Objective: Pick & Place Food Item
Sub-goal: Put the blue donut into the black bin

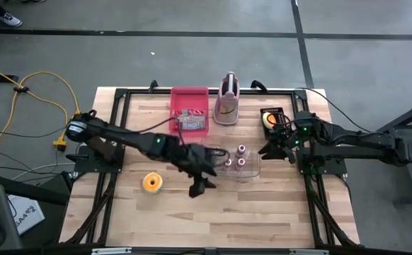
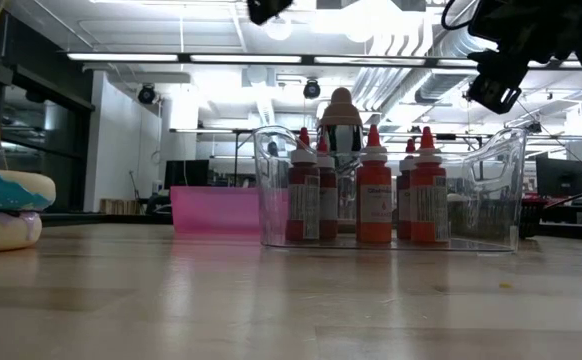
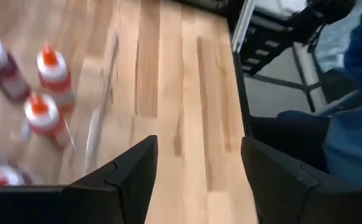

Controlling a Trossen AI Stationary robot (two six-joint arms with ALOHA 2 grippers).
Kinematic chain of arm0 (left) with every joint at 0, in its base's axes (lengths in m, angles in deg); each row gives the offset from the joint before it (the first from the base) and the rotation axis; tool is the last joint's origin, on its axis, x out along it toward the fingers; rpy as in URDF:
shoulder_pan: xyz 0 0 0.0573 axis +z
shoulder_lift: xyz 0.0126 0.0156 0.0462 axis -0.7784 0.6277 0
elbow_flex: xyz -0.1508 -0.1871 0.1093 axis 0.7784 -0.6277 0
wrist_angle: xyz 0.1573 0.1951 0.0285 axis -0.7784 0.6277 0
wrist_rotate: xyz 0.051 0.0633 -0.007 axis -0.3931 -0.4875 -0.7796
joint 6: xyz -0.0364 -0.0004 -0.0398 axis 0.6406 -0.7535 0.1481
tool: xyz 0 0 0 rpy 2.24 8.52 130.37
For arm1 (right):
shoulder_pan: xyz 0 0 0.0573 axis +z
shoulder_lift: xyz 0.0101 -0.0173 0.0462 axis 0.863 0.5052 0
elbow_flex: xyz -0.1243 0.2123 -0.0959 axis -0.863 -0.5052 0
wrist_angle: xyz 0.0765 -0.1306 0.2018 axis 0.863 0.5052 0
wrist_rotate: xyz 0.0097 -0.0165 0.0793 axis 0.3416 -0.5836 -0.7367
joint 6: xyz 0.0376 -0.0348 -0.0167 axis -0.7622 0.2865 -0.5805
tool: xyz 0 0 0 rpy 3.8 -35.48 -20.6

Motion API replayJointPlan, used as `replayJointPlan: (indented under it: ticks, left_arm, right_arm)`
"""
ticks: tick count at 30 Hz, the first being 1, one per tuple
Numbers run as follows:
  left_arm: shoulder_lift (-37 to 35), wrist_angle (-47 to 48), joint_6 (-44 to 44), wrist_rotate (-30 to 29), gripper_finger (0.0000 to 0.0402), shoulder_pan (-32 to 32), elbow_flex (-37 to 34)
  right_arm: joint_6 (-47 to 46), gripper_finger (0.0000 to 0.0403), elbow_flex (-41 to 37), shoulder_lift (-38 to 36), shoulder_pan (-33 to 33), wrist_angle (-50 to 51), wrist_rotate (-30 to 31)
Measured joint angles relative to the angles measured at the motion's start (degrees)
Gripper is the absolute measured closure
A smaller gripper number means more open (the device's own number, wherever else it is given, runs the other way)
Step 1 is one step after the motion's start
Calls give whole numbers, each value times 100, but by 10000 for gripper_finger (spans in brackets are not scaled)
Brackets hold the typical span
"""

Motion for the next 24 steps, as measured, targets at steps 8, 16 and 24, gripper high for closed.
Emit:
replayJointPlan:
  ticks: [8,16,24]
  left_arm:
    - [-3,1197,1201,-1005,177,-551,-2]
    - [-3,1862,2285,-1976,177,-988,-2]
    - [83,2544,3684,-2582,177,-1392,-13]
  right_arm:
    - [2,240,0,2,0,9,0]
    - [2,240,0,2,0,22,1]
    - [4,240,0,2,0,22,1]
